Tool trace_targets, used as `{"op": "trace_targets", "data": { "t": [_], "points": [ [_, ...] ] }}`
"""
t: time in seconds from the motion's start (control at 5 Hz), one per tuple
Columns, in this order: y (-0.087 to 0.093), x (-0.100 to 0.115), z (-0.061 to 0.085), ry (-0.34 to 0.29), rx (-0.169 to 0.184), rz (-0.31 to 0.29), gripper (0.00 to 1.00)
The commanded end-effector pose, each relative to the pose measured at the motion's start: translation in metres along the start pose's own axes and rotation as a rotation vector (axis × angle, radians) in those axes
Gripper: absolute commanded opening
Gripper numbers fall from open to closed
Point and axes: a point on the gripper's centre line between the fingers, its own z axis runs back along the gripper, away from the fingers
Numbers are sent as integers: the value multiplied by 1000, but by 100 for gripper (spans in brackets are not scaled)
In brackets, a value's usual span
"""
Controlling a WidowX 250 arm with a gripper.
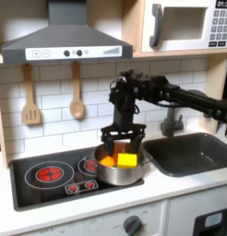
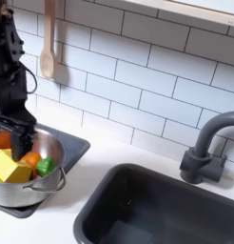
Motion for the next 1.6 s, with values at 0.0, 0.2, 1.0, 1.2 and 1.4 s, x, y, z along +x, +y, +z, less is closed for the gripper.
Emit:
{"op": "trace_targets", "data": {
  "t": [0.0,0.2,1.0,1.2,1.4],
  "points": [
    [-16,-12,-17,81,-49,145,100],
    [-20,-18,-15,113,-49,209,100],
    [-27,-13,12,52,-83,115,0],
    [-34,0,37,-27,-73,39,0],
    [-48,13,48,-66,-78,-80,0]
  ]
}}
